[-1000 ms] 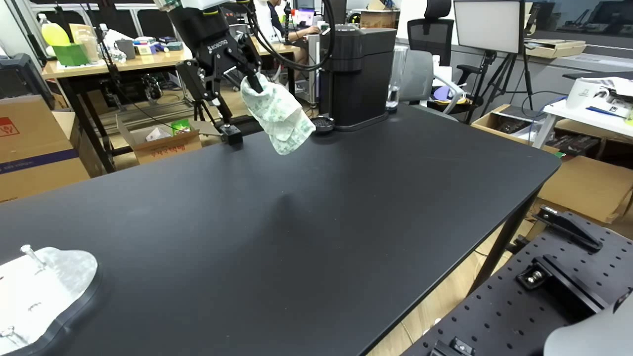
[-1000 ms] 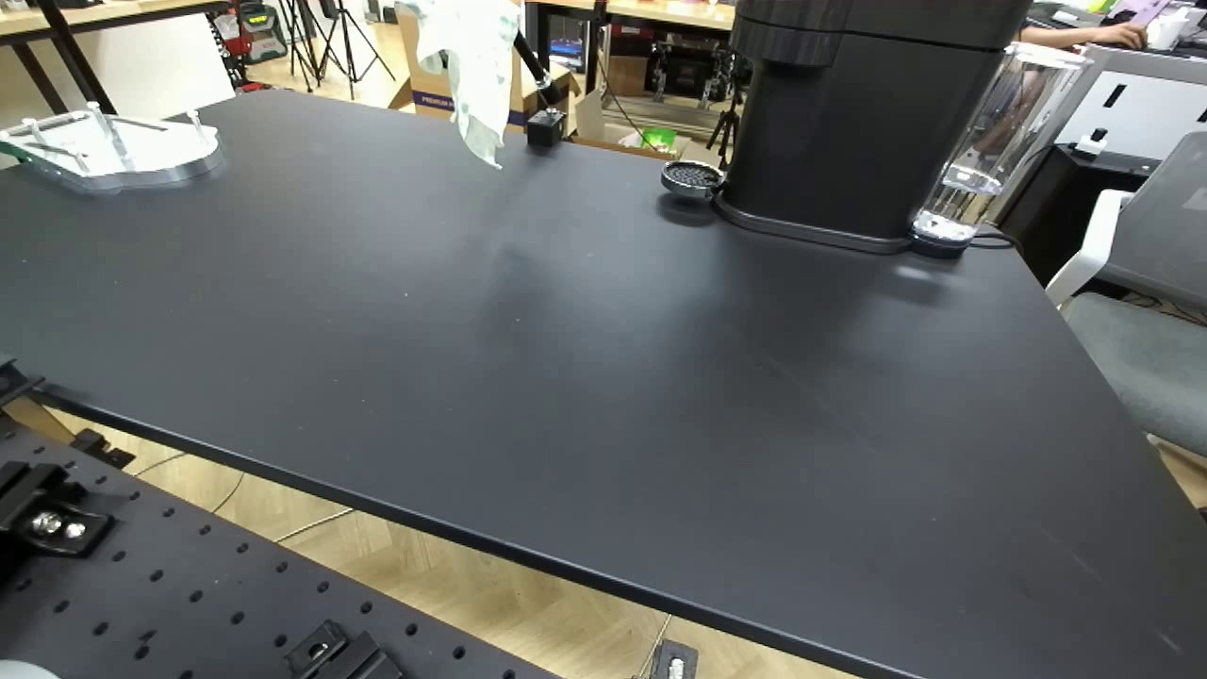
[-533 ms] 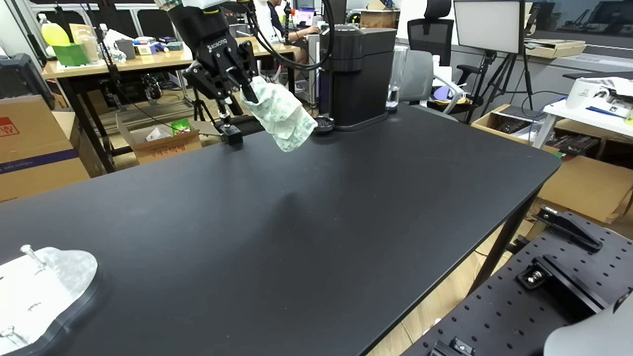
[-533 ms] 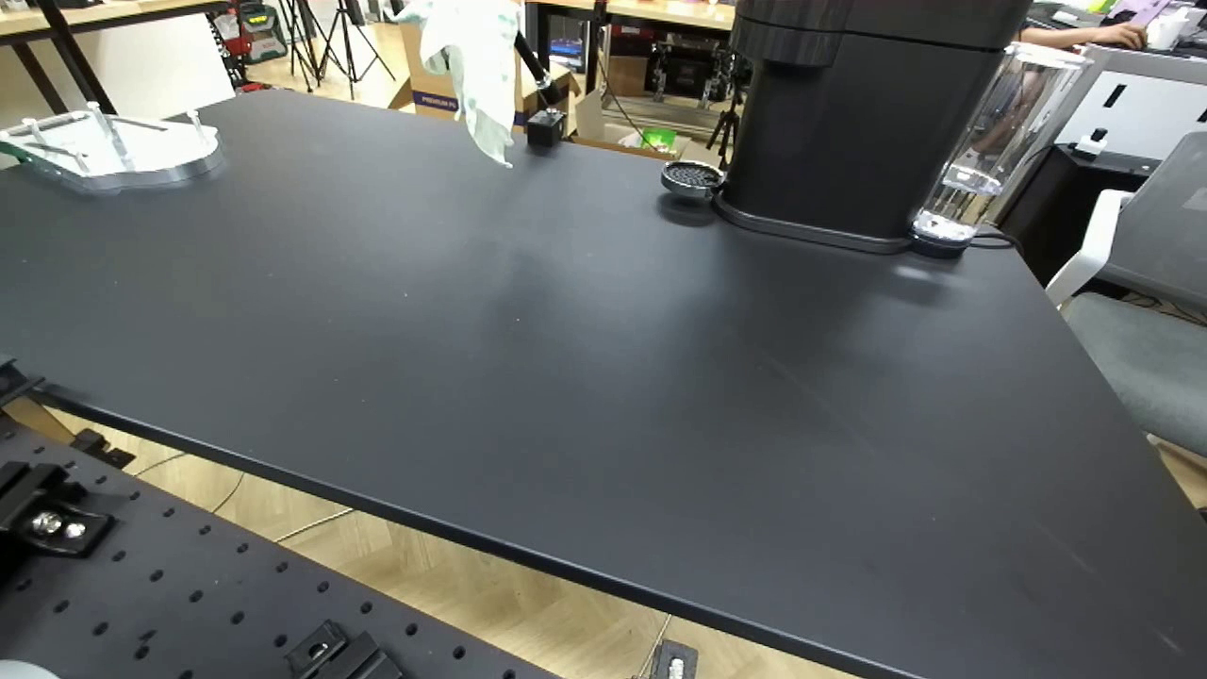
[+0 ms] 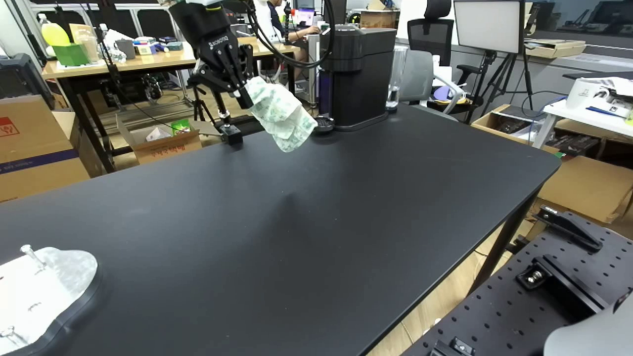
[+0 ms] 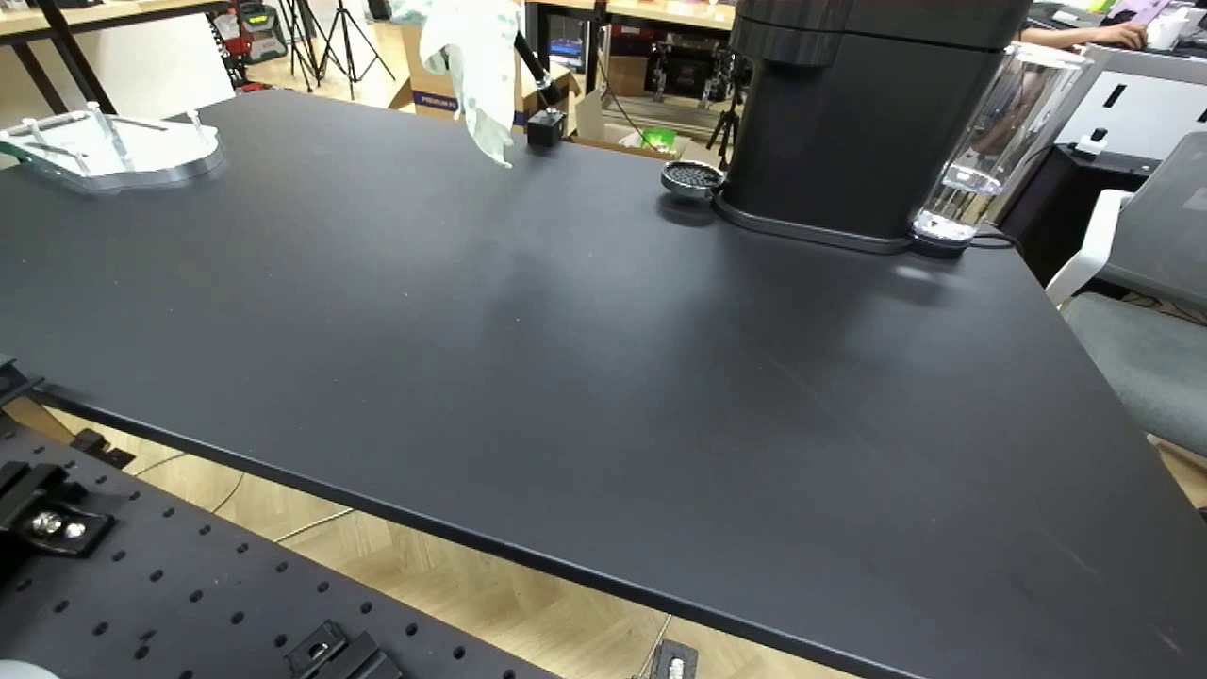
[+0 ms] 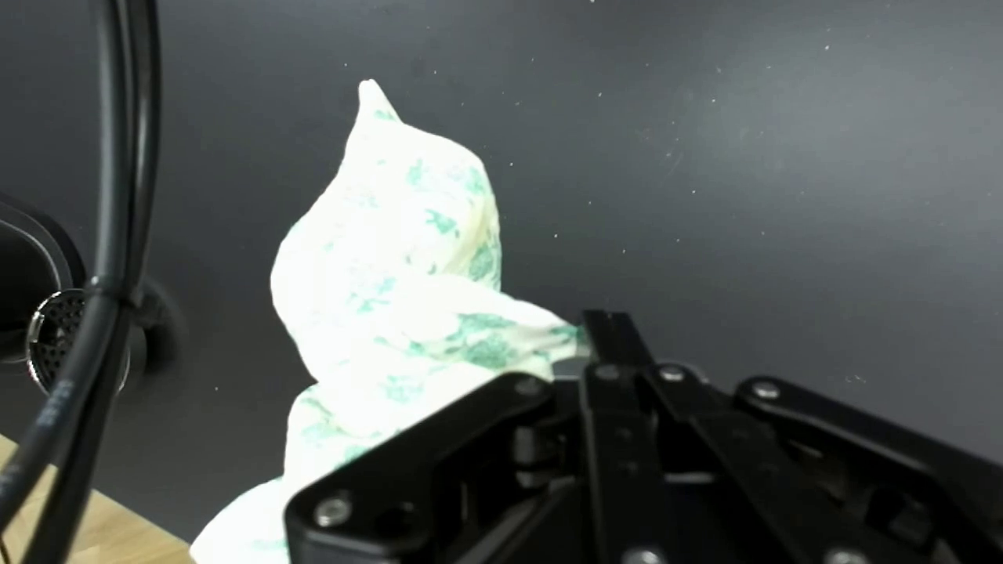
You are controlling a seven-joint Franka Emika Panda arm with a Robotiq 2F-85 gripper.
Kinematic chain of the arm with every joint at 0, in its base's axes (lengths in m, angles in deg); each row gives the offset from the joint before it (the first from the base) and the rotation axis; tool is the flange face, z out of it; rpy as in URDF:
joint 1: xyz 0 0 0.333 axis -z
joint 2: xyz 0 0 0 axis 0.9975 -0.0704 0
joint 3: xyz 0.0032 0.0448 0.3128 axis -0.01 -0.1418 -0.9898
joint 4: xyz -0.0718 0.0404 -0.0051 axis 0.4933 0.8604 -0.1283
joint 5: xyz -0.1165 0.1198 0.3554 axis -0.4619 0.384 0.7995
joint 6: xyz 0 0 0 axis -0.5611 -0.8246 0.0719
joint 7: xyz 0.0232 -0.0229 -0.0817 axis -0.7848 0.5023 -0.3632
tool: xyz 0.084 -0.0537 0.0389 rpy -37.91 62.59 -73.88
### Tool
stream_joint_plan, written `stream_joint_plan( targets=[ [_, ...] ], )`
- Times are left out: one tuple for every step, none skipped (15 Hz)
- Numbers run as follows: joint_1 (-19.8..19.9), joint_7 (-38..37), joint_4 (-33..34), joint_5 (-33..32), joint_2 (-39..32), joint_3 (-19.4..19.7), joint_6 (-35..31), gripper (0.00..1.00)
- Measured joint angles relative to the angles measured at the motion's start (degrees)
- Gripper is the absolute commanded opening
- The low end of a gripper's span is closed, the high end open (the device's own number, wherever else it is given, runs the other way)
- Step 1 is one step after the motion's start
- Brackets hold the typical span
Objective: Hang the towel on the metallic object
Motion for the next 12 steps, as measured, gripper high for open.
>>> stream_joint_plan(
  targets=[
    [0.0,0.1,0.0,0.0,0.0,0.0,-0.1,0.0],
    [0.1,0.2,0.0,0.0,0.0,0.0,-0.1,0.0],
    [0.1,0.2,0.0,0.0,0.0,0.0,-0.2,0.0],
    [0.2,0.3,0.0,0.0,0.0,0.0,-0.2,0.0],
    [0.2,0.4,-0.1,0.0,0.0,0.1,-0.2,0.0],
    [0.2,0.6,-0.1,0.0,0.0,0.1,-0.2,0.0],
    [0.2,0.7,-0.2,0.0,0.0,0.1,-0.2,0.0],
    [0.2,0.9,-0.2,0.0,0.0,0.1,-0.2,0.0],
    [0.2,1.0,-0.3,0.0,0.0,0.1,-0.2,0.0],
    [0.2,1.1,-0.3,0.0,0.0,0.1,-0.2,0.0],
    [0.2,1.2,-0.5,0.0,0.0,0.1,-0.2,0.0],
    [0.2,1.3,-0.7,0.0,0.0,0.1,-0.2,0.0]
  ],
)
